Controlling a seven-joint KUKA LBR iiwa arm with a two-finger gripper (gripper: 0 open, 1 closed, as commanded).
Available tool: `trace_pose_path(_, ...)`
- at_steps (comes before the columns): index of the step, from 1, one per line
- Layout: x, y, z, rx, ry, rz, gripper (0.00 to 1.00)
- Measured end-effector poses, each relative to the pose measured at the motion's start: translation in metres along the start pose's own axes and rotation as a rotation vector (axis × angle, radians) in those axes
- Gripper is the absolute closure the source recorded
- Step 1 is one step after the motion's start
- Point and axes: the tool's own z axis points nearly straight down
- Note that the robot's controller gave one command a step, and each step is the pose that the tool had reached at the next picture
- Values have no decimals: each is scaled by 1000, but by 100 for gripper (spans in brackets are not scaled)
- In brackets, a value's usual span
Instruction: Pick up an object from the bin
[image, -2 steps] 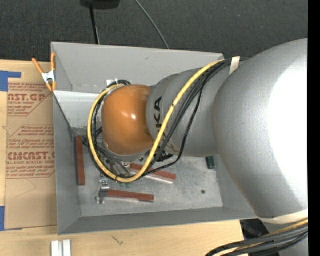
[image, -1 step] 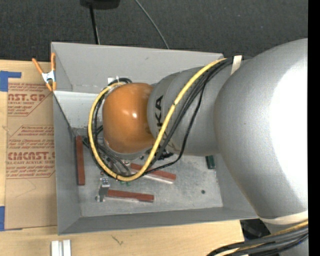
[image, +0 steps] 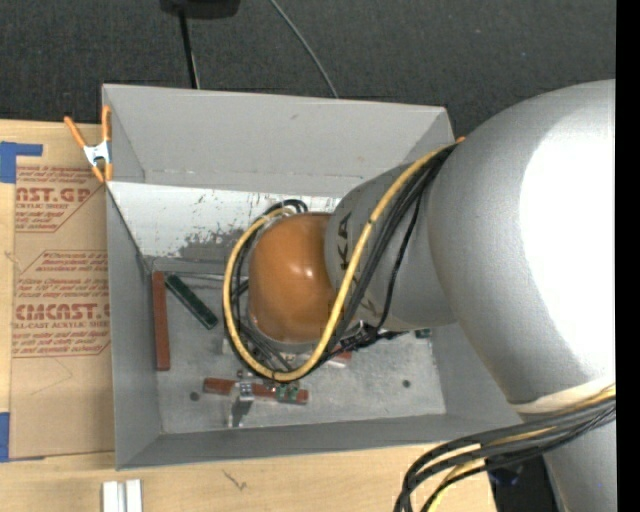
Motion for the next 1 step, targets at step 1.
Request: trace_pose_path(1, -23, -11, 15, 2, -2, -118, 100)
